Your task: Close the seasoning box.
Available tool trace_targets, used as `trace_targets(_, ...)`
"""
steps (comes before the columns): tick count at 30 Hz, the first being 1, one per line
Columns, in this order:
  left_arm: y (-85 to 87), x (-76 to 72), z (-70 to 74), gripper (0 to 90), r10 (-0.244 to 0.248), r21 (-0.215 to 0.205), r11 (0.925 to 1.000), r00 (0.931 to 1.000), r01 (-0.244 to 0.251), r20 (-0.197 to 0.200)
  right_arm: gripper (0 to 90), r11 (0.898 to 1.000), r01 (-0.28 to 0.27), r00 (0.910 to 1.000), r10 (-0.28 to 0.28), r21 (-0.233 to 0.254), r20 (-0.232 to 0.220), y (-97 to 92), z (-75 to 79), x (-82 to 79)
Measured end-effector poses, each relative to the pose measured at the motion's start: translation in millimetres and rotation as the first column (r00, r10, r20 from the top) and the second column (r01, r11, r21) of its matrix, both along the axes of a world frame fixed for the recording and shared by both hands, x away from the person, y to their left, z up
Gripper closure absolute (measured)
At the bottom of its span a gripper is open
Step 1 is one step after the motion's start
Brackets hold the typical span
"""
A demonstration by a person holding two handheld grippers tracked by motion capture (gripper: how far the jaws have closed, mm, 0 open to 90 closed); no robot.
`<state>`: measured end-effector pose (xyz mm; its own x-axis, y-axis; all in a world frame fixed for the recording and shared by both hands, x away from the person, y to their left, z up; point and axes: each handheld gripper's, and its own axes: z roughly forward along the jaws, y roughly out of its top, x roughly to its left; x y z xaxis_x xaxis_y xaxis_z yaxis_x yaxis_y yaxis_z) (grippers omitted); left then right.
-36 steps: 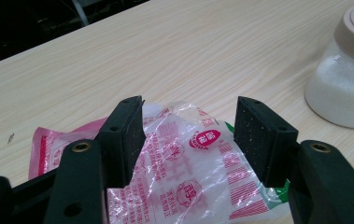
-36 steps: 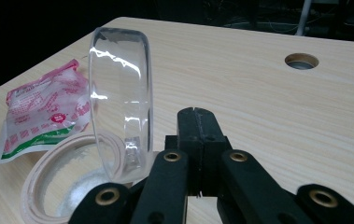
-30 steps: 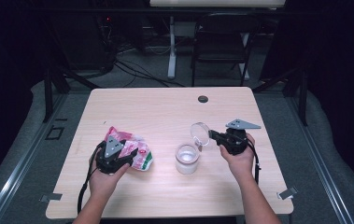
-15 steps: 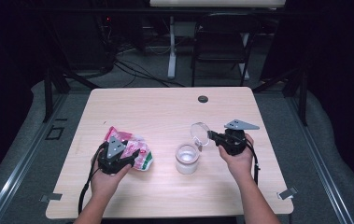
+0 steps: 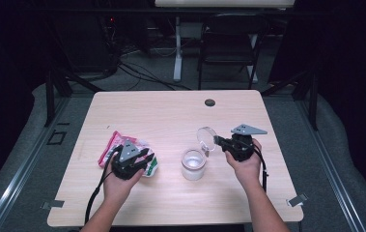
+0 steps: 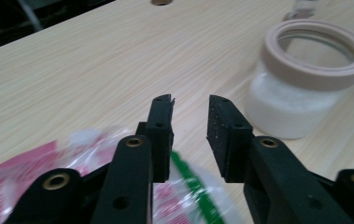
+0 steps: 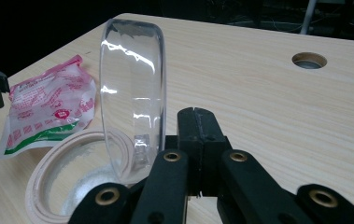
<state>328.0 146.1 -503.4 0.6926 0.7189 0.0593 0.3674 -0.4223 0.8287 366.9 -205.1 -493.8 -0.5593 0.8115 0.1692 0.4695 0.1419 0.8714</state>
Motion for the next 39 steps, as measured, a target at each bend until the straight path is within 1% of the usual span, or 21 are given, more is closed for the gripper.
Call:
trace_targets(1,-6.0,0.7,0.8,74.1,-0.02,0.009,0.9998,0.9998,0.02,-0.004,90.0,1.0,0.001,1.0,-0.001,-0.001,0.0,0.0,-0.1,0.0)
trace_targets(3,-18.1,2.2,2.2,78.2,-0.054,0.011,0.9985,0.9985,0.054,-0.009,90.0,1.0,-0.001,1.0,0.001,-0.001,0.0,0.2,0.0,-0.1)
trace_targets(5,-29.0,4.5,4.3,82.7,-0.079,0.001,0.9969,0.9967,0.079,-0.018,90.0,1.0,0.0,1.0,0.0,-0.002,-0.001,0.7,0.0,-0.4)
trace_targets(7,-39.2,6.8,7.5,87.1,-0.097,-0.004,0.9952,0.9951,0.097,-0.015,90.0,1.0,-0.005,1.0,0.005,-0.003,-0.001,1.7,-0.4,-0.6)
trace_targets(9,-47.5,9.2,11.7,89.9,-0.122,-0.018,0.9924,0.9923,0.122,-0.019,90.0,1.0,-0.012,0.9999,0.012,-0.01,0.0,2.4,-0.2,-0.8)
trace_targets(13,-61.8,14.1,18.7,90.0,-0.152,-0.029,0.988,0.9882,0.151,-0.02,90.0,1.0,-0.015,0.9999,0.015,-0.007,0.002,3.8,0.7,-1.9)
trace_targets(14,-64.8,14.9,19.7,90.0,-0.158,-0.036,0.9868,0.9872,0.158,-0.02,90.0,1.0,-0.016,0.9999,0.016,-0.008,0.002,4.0,0.8,-2.1)
trace_targets(17,-72.6,15.1,21.6,90.0,-0.177,-0.038,0.9836,0.9839,0.176,-0.023,90.0,1.0,-0.017,0.9998,0.017,-0.005,0.006,4.9,0.7,-2.7)
trace_targets(19,-76.2,14.4,21.8,90.0,-0.185,-0.036,0.9822,0.9825,0.184,-0.021,90.0,1.0,-0.019,0.9998,0.019,-0.012,0.007,4.9,1.2,-3.4)
trace_targets(24,-82.6,15.1,24.1,90.0,-0.205,-0.036,0.9783,0.9784,0.204,-0.026,90.0,1.0,-0.02,0.9997,0.02,-0.006,0.014,7.6,1.1,-5.3)
trace_targets(26,-85.3,15.3,26.3,90.0,-0.213,-0.038,0.9765,0.9768,0.212,-0.021,90.0,1.0,-0.026,0.9996,0.027,-0.017,0.012,8.5,1.7,-6.1)
trace_targets(28,-87.7,15.4,29.1,90.0,-0.218,-0.038,0.9754,0.9758,0.217,-0.014,90.0,0.999,-0.033,0.9993,0.033,-0.016,0.015,10.1,1.5,-6.6)
trace_targets(30,-88.8,15.0,31.7,90.0,-0.22,-0.037,0.975,0.9756,0.219,-0.004,90.0,0.999,-0.036,0.9992,0.037,-0.015,0.015,11.7,1.4,-7.3)
trace_targets(31,-89.2,14.6,32.5,90.0,-0.216,-0.045,0.9753,0.9763,0.216,-0.002,90.0,0.999,-0.038,0.9991,0.038,-0.018,0.016,12.7,1.2,-7.5)
trace_targets(35,-88.7,14.3,33.4,90.0,-0.217,-0.047,0.975,0.9761,0.217,-0.001,90.0,0.998,-0.053,0.9984,0.054,-0.029,0.016,15.9,0.8,-8.6)
trace_targets(36,-88.6,13.8,32.7,90.0,-0.222,-0.037,0.9744,0.975,0.222,-0.003,90.0,0.998,-0.056,0.9983,0.056,-0.031,0.016,16.4,1.1,-9.0)
trace_targets(39,-88.6,12.3,30.2,90.0,-0.221,-0.029,0.9748,0.9751,0.221,-0.005,90.0,0.998,-0.06,0.998,0.061,-0.035,0.018,18.0,1.6,-9.9)
